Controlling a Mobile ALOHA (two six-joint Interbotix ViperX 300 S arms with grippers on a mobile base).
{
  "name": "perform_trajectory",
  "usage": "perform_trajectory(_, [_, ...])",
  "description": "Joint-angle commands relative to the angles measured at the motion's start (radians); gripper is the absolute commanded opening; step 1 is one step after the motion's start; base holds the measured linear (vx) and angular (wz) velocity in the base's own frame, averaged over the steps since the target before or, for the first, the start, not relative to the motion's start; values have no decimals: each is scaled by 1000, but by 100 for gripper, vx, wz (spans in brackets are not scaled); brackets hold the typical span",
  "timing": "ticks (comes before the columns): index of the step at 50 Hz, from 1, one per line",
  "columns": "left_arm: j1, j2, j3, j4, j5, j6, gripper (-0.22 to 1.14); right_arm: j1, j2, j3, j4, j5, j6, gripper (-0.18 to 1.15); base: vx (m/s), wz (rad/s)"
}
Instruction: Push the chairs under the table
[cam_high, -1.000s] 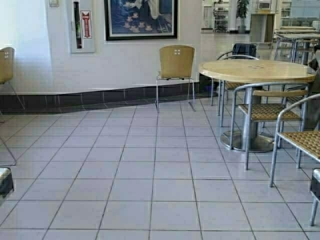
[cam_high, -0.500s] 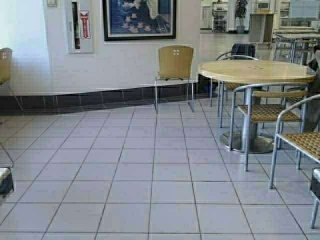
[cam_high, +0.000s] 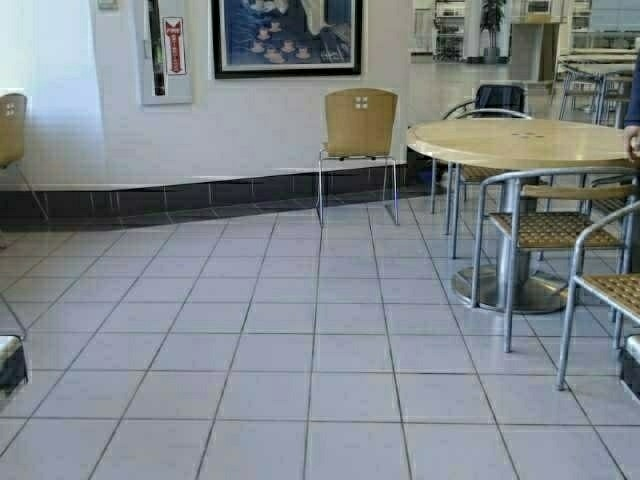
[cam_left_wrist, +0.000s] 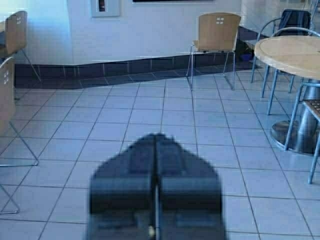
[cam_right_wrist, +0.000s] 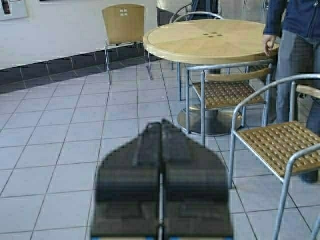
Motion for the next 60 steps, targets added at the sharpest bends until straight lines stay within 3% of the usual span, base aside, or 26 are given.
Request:
perform_trajectory(1, [-2,8,-8,2,-6,-9,3,-2,2,-14,0,-6,3,4,25,2])
perform_trajectory(22, [-2,-31,9,2,-5,3,3,-2,-15,-15,3,-6,34,4,30,8])
perform_trajectory(60, [-2,-37,9,2,-6,-11,3,-2,-35,-15,3,-6,51,4,32,30])
